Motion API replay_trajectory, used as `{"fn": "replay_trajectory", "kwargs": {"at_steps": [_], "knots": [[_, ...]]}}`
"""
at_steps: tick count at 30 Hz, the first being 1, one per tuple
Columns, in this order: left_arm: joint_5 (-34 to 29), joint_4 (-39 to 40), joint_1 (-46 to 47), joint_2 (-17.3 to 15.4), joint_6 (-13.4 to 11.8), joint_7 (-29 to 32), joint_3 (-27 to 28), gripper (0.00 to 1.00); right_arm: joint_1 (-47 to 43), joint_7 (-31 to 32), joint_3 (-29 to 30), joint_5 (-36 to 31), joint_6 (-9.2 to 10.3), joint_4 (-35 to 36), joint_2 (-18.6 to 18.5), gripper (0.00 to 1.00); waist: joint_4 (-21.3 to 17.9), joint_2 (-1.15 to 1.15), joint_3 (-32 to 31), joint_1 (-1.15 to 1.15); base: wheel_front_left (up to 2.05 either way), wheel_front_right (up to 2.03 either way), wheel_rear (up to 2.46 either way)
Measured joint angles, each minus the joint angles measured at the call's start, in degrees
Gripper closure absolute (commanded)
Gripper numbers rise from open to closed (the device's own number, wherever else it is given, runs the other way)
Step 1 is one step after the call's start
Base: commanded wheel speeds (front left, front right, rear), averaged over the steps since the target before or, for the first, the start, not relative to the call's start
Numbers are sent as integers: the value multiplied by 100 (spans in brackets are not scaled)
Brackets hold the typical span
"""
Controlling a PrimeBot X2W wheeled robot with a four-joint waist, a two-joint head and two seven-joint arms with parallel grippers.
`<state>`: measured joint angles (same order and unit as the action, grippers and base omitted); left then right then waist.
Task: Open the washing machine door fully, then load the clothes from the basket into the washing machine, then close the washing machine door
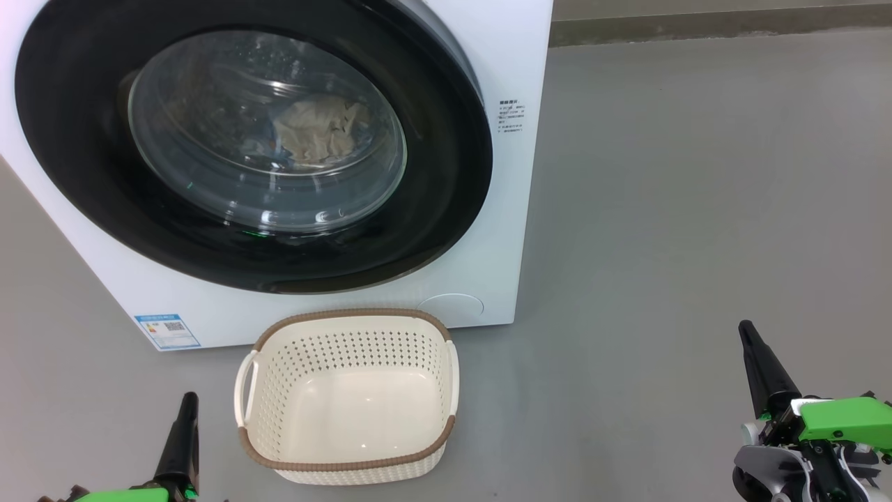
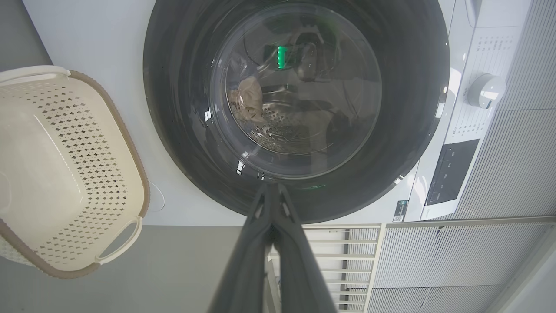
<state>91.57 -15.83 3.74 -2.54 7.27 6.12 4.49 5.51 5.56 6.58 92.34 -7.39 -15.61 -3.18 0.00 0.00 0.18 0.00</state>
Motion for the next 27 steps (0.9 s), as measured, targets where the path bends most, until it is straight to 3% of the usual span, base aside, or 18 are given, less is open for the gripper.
{"fn": "replay_trajectory", "kwargs": {"at_steps": [27], "knots": [[15, 0, 2, 4, 0, 0, 12, 100, -1, 26, 55, 1, 1, 0, 32, 100, 0, 0, 0, 0, 0, 0, 0]]}}
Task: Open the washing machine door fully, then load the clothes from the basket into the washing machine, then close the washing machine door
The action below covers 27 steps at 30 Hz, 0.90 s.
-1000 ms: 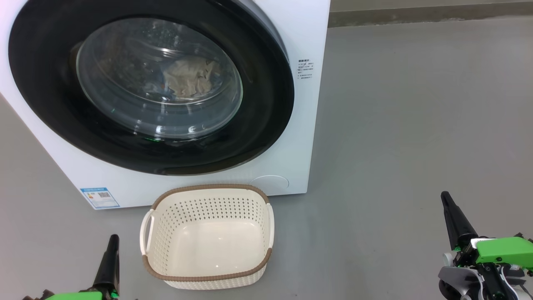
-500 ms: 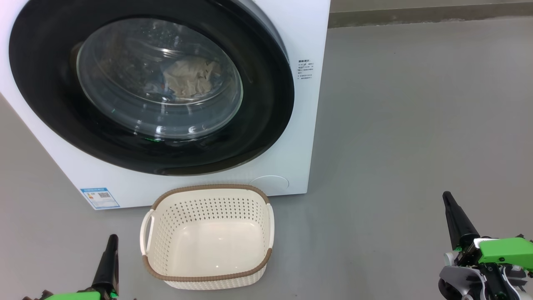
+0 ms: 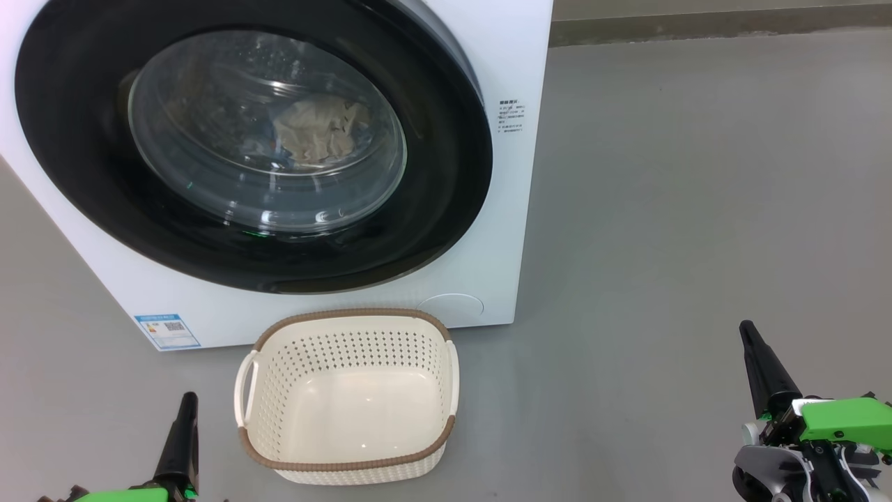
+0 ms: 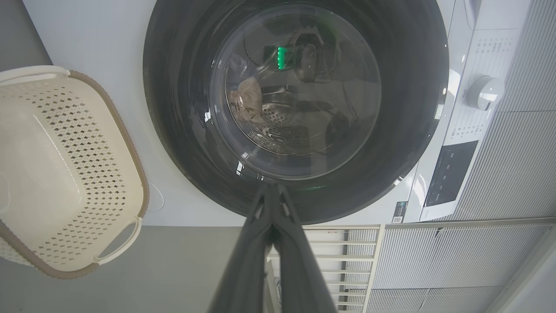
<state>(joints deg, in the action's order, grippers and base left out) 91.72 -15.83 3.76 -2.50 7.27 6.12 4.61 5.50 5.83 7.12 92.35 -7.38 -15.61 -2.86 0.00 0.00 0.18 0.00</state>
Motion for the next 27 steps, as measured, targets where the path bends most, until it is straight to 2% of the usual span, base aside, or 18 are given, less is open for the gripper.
{"fn": "replay_trajectory", "kwargs": {"at_steps": [27], "knots": [[0, 1, 1, 7, 0, 0, 4, 100, 0, 15, 19, 0, 1, 0, 14, 100, 0, 0, 0, 0, 0, 0, 0]]}}
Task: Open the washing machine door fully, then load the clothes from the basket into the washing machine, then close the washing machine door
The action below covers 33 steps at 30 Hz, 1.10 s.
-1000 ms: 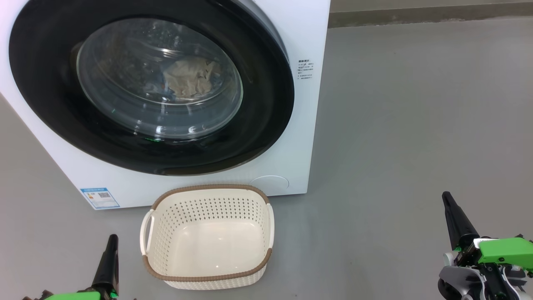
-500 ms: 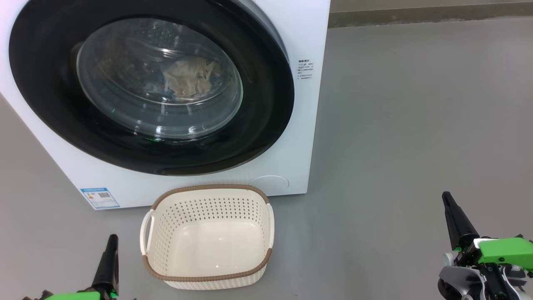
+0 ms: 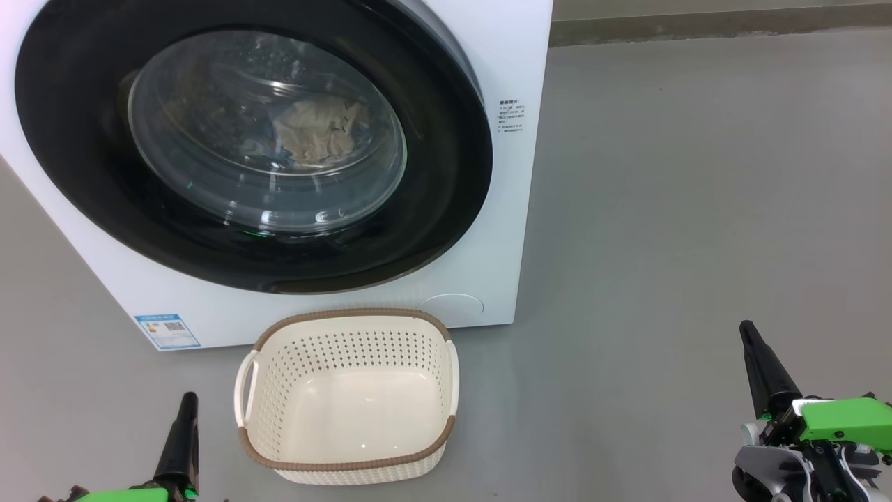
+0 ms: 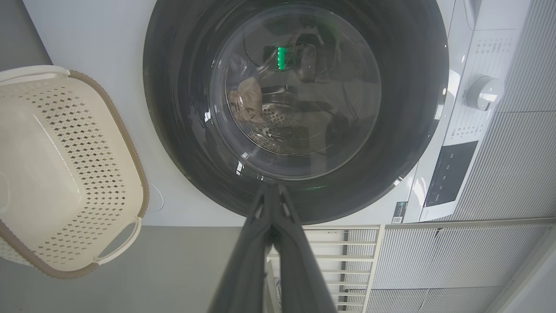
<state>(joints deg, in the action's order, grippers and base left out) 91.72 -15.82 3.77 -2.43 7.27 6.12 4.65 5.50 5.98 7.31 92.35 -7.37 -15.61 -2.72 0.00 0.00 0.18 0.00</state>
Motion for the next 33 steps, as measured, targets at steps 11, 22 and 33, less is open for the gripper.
{"fn": "replay_trajectory", "kwargs": {"at_steps": [11, 22, 33], "knots": [[0, 0, 0, 1, 0, 0, 1, 100, 0, 1, 4, -3, 0, 0, 10, 100, 0, 0, 0, 0, 0, 0, 0], [0, 0, 0, 3, 0, 0, 2, 100, 0, 7, 8, -3, 0, 0, 13, 100, 0, 0, 0, 0, 0, 0, 0], [0, 0, 0, 4, 0, 1, 3, 100, 0, 8, 11, -4, 0, 0, 15, 100, 0, 0, 0, 0, 0, 0, 0]]}}
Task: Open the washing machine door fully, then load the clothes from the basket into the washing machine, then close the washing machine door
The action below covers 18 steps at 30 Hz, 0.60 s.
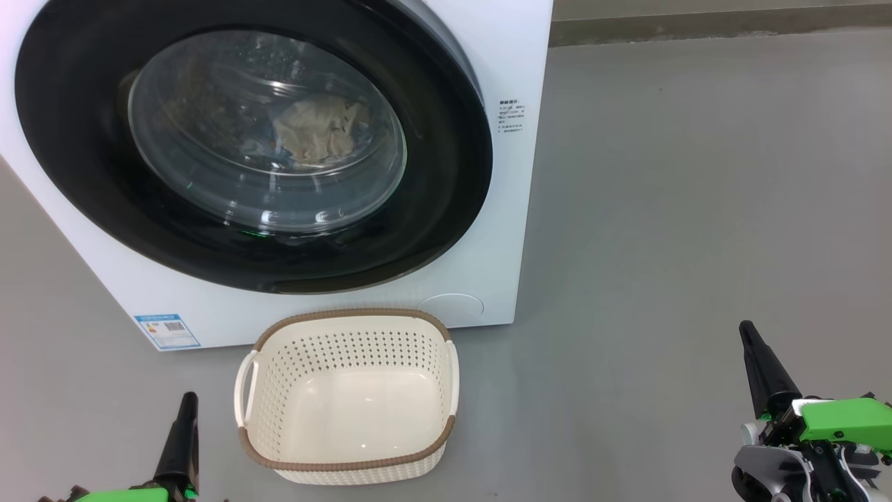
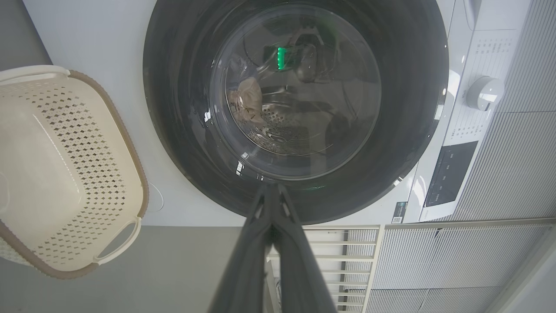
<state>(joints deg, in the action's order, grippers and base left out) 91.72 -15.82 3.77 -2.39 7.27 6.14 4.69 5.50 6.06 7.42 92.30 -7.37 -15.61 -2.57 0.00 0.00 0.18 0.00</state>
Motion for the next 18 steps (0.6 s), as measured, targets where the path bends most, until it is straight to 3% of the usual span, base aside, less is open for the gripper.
{"fn": "replay_trajectory", "kwargs": {"at_steps": [18], "knots": [[0, 0, 1, 1, 0, 0, 1, 100, 0, 0, 4, 0, 5, 0, 3, 100, 0, 0, 0, 0, 0, 0, 0]]}}
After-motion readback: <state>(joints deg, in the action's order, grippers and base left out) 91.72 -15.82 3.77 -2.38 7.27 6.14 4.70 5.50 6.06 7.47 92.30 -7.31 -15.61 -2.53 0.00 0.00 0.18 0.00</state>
